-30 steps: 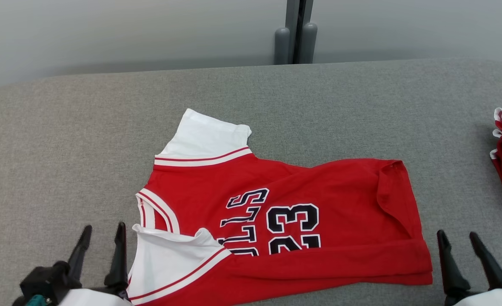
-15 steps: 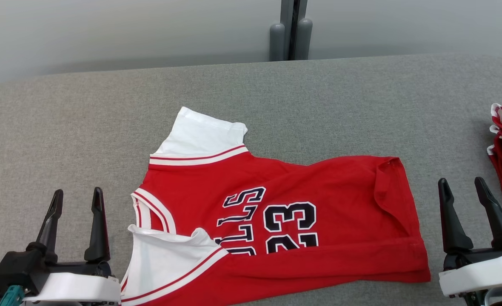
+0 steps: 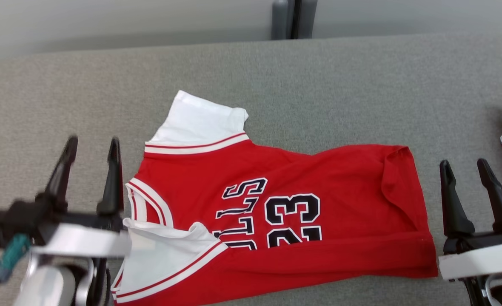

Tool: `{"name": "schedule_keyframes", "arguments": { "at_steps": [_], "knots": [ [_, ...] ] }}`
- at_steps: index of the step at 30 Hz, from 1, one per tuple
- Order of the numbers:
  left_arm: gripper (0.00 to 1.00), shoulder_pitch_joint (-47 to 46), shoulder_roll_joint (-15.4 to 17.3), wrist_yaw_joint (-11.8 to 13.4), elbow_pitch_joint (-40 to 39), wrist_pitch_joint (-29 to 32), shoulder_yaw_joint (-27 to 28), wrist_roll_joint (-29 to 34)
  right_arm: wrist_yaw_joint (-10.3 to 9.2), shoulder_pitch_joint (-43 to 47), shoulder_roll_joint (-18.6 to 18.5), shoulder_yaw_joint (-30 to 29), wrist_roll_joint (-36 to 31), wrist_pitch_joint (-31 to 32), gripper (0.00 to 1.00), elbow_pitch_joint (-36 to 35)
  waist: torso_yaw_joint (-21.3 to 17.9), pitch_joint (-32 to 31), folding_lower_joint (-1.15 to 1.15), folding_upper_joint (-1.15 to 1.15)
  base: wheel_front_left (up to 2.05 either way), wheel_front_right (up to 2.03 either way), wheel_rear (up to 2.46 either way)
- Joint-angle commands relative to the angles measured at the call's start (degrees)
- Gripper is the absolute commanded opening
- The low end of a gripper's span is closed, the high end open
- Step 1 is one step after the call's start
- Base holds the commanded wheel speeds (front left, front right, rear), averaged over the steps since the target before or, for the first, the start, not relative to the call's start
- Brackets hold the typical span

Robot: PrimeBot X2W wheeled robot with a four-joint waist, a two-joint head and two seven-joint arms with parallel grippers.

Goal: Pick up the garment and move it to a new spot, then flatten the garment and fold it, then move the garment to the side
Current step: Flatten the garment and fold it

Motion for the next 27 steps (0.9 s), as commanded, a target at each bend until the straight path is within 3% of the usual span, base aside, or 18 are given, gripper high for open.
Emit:
{"name": "schedule_keyframes", "arguments": {
  "at_steps": [1,6,14,21,27],
  "knots": [
    [1.00,-5.3,0.9,-1.2,0.2,1.0,-0.6,0.3,0.02,-1.9,-0.2,0.5,0.2,-0.2,1.00,-0.4,-0.8,3.3,0.00,0.00,0.00,0.00,0.00],
    [1.00,-19.0,0.9,-5.6,5.7,4.8,-2.4,-1.7,0.02,-5.1,-0.2,1.2,-0.9,-0.5,1.00,-0.8,-2.2,8.7,0.00,0.00,0.00,0.00,0.00],
    [1.00,-35.8,1.5,-12.6,25.5,12.3,-5.7,-4.4,0.02,-8.8,-0.3,4.0,0.6,-2.8,1.00,1.9,-6.0,14.8,0.00,0.00,0.00,0.00,0.00],
    [1.00,-41.8,3.4,-14.8,39.5,16.6,-8.2,-5.4,0.02,-10.3,-0.2,6.2,2.1,-4.4,1.00,4.7,-8.5,16.6,0.00,0.00,0.00,0.00,0.00],
    [1.00,-44.8,3.7,-15.5,48.4,16.7,-9.8,-6.6,0.02,-11.6,-0.2,6.4,1.5,-5.0,1.00,6.4,-9.2,17.0,0.00,0.00,0.00,0.00,0.00]
  ]
}}
